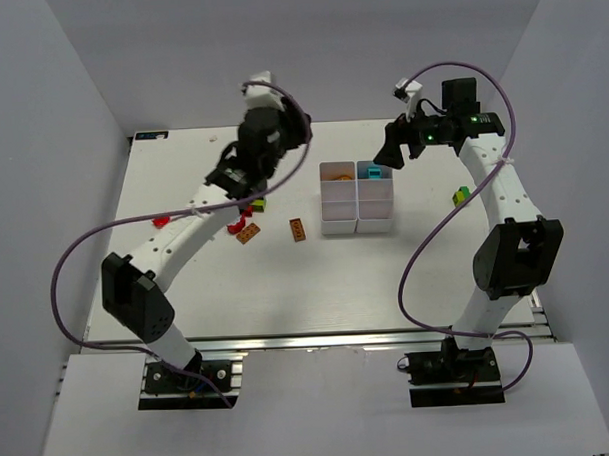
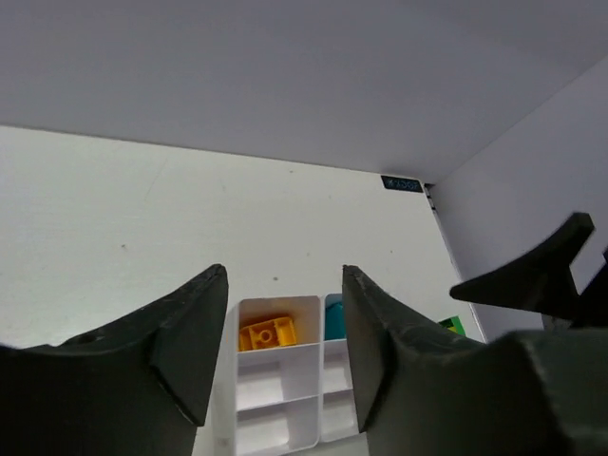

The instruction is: Sort the legos into containers by color

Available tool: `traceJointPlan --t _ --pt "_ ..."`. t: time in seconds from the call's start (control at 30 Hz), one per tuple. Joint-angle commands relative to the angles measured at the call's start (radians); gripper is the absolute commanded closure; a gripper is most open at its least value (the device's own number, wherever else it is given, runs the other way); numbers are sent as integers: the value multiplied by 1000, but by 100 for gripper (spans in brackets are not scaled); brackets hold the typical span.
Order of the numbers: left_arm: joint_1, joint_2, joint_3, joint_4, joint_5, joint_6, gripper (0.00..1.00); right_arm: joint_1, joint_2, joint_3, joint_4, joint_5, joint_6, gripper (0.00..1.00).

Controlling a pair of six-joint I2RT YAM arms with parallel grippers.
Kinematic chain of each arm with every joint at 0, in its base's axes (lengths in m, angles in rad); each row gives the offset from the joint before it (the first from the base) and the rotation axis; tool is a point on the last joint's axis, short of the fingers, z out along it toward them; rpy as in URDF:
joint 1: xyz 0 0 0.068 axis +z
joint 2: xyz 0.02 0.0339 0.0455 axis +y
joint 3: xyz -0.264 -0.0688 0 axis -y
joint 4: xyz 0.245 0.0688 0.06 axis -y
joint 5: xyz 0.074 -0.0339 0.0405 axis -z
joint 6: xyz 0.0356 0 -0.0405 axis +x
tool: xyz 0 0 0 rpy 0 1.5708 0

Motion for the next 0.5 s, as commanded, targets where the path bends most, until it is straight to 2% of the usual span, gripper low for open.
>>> traceJointPlan --t 0.0,0.1,0.13,0.17,0.3,0.47 --pt "128 -28 33 -313 272 -160 37 31 -44 21 -86 -103 -166 11" --pt "185 -71 1 -405 292 -197 31 92 -46 1 -121 -50 -230 11" --pt "197 -110 -19 -421 289 -211 24 109 -52 -5 -92 -44 -224 11" --pt "214 -129 -64 -435 296 -221 23 115 -50 -10 -74 -40 -211 10" --pt "314 -204 -183 -502 341 -272 20 117 -29 3 9 8 -74 11" --pt "339 -267 -306 -530 344 -295 17 48 -3 21 78 32 62 18"
